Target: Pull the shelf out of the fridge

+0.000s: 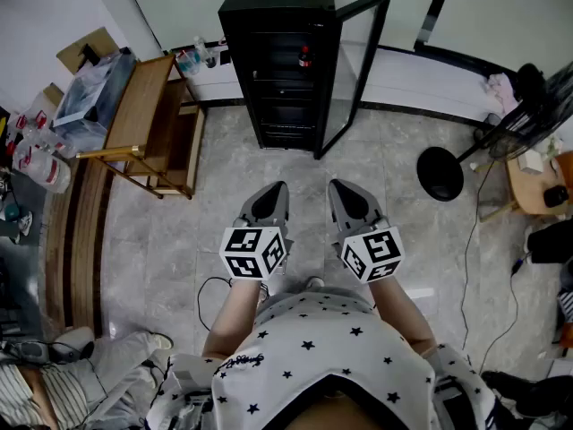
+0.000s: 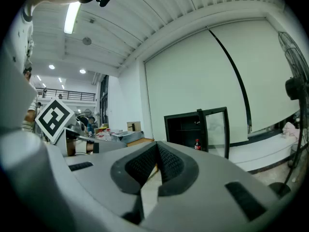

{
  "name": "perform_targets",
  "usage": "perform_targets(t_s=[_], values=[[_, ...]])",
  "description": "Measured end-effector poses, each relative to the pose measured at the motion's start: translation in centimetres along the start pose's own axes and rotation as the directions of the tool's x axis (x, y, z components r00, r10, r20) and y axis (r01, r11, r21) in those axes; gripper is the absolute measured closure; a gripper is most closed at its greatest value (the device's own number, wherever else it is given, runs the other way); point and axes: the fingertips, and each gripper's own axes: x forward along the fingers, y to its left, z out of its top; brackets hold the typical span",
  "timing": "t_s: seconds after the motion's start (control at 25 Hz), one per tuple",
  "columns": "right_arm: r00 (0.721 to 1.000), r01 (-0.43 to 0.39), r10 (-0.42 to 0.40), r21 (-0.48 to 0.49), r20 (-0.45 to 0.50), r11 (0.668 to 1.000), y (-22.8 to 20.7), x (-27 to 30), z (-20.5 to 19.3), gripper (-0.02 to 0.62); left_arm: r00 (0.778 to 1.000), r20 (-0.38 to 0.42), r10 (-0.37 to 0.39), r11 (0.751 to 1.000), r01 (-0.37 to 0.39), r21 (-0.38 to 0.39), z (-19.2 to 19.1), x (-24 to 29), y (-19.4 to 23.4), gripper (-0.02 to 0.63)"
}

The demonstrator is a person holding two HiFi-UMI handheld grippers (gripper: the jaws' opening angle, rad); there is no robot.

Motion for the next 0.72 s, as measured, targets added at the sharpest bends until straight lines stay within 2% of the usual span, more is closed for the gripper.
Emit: perform_targets(t_s=[0.28,0.52,0.72], values=[[1.0,-0.018,0.018,-0.002,-0.006,1.0,1.6,-0.7,-0.1,0.601,1.0,0.016,0.007,1.0,-0.008,0.019,0.4,-1.2,0.1,0.595],[0.999,-0.037,0.037,-0.007,-0.004,0.999,1.0,-1.6,0.1,0.603,0.999,0.027,0.018,1.0,-0.019,0.007,-0.1,-1.3,-0.9,0.595],[0.998,-0.055,0.055,0.001,-0.004,0.998,0.3,-2.3,-0.1,0.603,0.999,0.032,0.034,0.999,-0.033,-0.037,-0.8,-1.1,-1.6,0.595]])
